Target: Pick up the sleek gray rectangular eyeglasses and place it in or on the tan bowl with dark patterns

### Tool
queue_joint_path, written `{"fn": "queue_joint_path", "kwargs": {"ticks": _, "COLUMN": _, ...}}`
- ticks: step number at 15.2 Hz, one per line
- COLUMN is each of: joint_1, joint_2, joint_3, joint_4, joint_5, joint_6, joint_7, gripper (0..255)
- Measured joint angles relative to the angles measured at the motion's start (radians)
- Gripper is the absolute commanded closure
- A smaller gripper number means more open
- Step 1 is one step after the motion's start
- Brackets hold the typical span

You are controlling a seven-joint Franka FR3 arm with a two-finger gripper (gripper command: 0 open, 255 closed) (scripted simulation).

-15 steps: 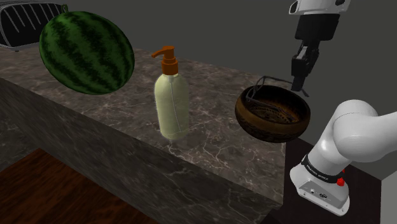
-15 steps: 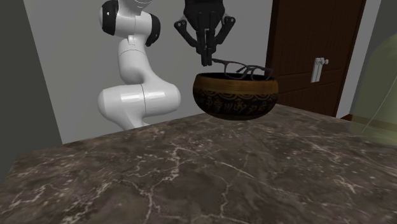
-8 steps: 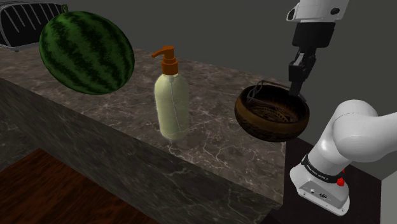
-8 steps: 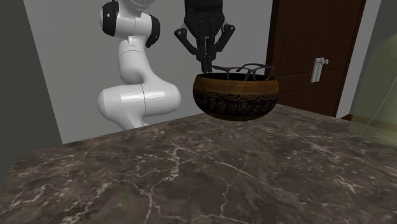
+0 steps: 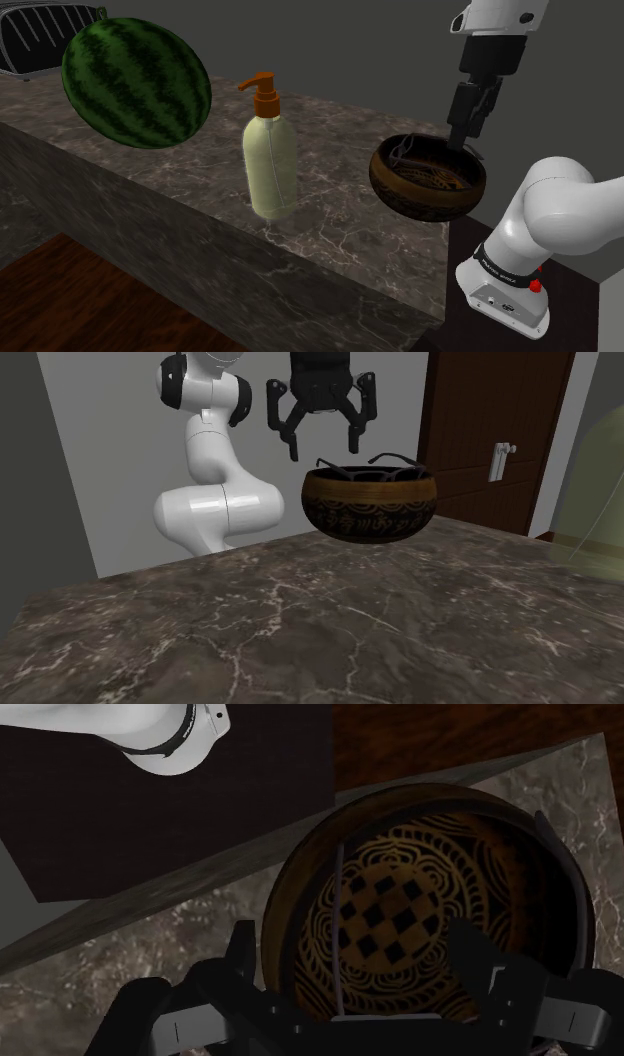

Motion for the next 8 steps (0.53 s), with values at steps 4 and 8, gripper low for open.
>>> {"fn": "queue_joint_path", "kwargs": {"ticks": 4, "joint_1": -0.005, "joint_2": 0.037, "joint_3": -0.017, "joint_4": 0.078, "joint_5": -0.015, "joint_6": -0.043, "joint_7": -0.001, "gripper": 0}}
{"fn": "queue_joint_path", "kwargs": {"ticks": 8, "joint_1": -0.008, "joint_2": 0.074, "joint_3": -0.026, "joint_4": 0.162, "joint_5": -0.022, "joint_6": -0.089, "joint_7": 0.007, "gripper": 0}}
